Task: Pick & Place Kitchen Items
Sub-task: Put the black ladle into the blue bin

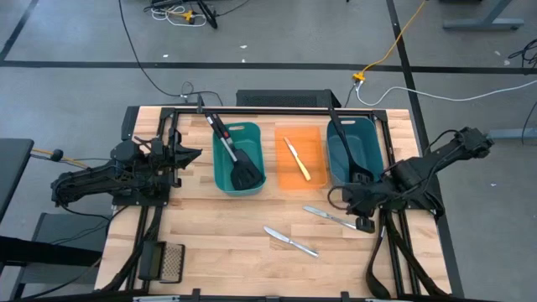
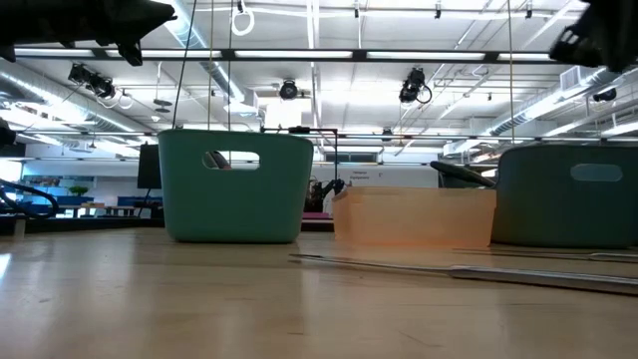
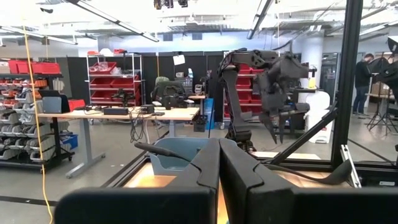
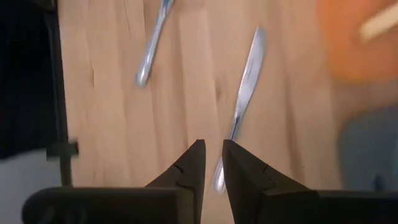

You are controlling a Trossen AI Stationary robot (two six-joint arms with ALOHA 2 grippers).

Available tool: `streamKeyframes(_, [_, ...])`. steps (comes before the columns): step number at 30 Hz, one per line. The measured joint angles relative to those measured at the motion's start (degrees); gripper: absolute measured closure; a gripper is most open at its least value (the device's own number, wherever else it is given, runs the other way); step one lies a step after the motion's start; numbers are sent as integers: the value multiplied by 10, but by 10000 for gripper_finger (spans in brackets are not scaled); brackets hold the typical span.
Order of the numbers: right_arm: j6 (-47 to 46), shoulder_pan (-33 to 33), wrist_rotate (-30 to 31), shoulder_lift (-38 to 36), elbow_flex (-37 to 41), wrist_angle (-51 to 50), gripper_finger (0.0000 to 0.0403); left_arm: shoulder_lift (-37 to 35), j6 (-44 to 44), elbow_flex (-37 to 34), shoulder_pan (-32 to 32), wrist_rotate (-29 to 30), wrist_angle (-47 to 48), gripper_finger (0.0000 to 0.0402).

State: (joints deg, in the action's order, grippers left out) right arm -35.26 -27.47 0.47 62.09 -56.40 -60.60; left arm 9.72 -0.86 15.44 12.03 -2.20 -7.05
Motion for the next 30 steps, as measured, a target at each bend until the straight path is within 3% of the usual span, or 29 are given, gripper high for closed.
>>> streamKeyframes(4, [-21,-22,-67,42,0,-73,337,0,-3,0,0,0,1,392])
streamKeyframes(7, [-42,-42,-152,80,0,-121,337,0,-3,0,0,0,3,392])
streamKeyframes(12, [4,-83,-245,152,0,-142,331,0,-4,0,0,0,12,392])
streamKeyframes(18, [110,-114,-259,231,0,-119,275,0,-4,0,0,0,13,392])
streamKeyframes(25, [249,-155,-180,310,0,-96,181,0,-15,0,0,-1,14,392])
streamKeyframes(30, [311,-181,-194,345,0,-83,161,0,-15,0,0,-1,17,392])
